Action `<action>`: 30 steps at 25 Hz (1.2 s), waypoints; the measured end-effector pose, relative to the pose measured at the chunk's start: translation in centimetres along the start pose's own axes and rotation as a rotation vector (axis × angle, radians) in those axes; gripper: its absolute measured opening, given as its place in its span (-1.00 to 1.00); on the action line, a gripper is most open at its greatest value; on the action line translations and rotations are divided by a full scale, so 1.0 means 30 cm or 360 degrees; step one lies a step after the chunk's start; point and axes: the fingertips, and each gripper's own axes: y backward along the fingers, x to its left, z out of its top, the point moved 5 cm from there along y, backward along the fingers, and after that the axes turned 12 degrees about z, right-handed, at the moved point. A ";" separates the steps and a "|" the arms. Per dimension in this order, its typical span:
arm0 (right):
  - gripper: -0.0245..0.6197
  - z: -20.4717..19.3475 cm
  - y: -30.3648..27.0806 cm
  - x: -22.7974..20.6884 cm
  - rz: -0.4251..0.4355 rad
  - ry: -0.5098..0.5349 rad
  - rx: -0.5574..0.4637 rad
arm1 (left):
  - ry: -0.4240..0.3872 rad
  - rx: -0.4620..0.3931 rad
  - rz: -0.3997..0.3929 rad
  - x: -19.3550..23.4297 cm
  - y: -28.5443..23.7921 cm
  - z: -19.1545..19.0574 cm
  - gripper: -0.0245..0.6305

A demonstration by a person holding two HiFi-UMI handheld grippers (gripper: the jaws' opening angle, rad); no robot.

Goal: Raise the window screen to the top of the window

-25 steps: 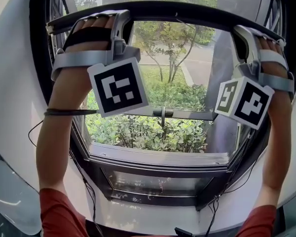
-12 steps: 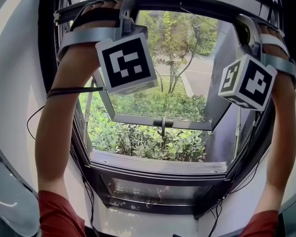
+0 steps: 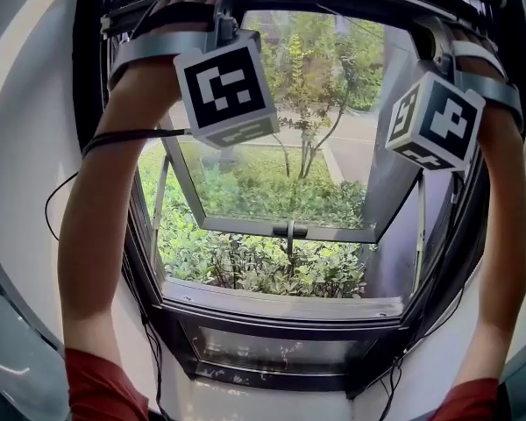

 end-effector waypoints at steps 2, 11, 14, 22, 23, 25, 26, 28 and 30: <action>-0.81 0.001 -0.015 -0.017 -0.0007 0.0006 0.0004 | -0.0008 0.0002 0.0027 0.012 -0.023 -0.003 -0.81; -0.83 0.004 -0.085 -0.124 -0.0057 -0.0015 0.0013 | -0.0033 0.0046 0.0080 0.081 -0.132 -0.018 -0.81; -0.83 -0.003 -0.115 -0.138 -0.0074 -0.0010 0.0016 | -0.0023 0.0035 0.0127 0.099 -0.159 -0.014 -0.81; -0.83 -0.003 -0.134 -0.203 -0.0135 0.0014 0.0036 | -0.0004 0.0047 0.0182 0.140 -0.203 -0.007 -0.82; -0.83 -0.001 -0.131 -0.217 -0.0140 0.0002 0.0029 | 0.0004 0.0051 0.0179 0.144 -0.207 -0.007 -0.85; -0.82 -0.001 -0.135 -0.227 -0.0145 -0.0003 0.0029 | 0.0017 0.0060 0.0154 0.140 -0.212 -0.010 -0.91; -0.82 -0.004 -0.143 -0.224 -0.0148 0.0007 0.0035 | 0.0019 0.0063 0.0144 0.131 -0.215 -0.011 -0.91; -0.82 -0.005 -0.148 -0.224 -0.0160 0.0009 0.0038 | 0.0017 0.0056 0.0158 0.113 -0.219 -0.013 -0.91; -0.82 -0.001 -0.145 -0.229 -0.0170 -0.0005 0.0032 | 0.0018 0.0046 0.0189 0.105 -0.221 -0.016 -0.91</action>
